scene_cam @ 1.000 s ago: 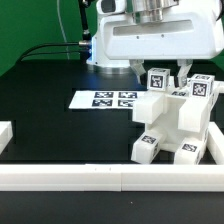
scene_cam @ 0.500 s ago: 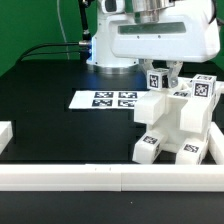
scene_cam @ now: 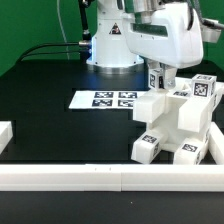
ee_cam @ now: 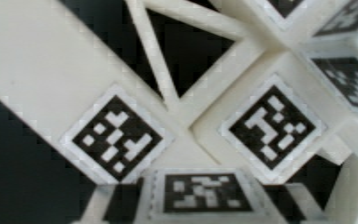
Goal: Assemble chair
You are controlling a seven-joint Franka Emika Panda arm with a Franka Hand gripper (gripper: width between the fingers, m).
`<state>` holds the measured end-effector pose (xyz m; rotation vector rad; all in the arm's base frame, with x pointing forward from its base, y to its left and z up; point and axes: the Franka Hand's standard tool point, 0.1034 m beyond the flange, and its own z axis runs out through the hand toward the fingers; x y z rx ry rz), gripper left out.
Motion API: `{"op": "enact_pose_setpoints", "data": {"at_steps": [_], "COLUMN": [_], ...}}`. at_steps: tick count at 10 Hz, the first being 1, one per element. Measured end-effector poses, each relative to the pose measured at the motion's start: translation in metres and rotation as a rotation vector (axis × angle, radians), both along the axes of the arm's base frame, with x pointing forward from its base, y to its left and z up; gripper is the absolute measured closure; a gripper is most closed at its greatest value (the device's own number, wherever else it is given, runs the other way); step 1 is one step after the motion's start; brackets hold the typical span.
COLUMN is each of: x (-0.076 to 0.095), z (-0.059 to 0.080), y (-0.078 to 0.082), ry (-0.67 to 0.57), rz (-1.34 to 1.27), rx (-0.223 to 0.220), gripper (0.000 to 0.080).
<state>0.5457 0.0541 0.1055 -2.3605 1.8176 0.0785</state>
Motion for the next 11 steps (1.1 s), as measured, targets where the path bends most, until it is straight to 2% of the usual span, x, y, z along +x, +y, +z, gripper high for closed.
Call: {"op": "enact_pose_setpoints", "data": {"at_steps": [8, 11], "x": [-0.0001, -0.0001], "z": [0.0, 0.0], "y": [0.004, 0.0046], "ry": [0.083, 0.09], "rz": [-0.516, -0.555], "rx": [0.048, 0.053], "gripper": [0.0535, 0.0535]}}
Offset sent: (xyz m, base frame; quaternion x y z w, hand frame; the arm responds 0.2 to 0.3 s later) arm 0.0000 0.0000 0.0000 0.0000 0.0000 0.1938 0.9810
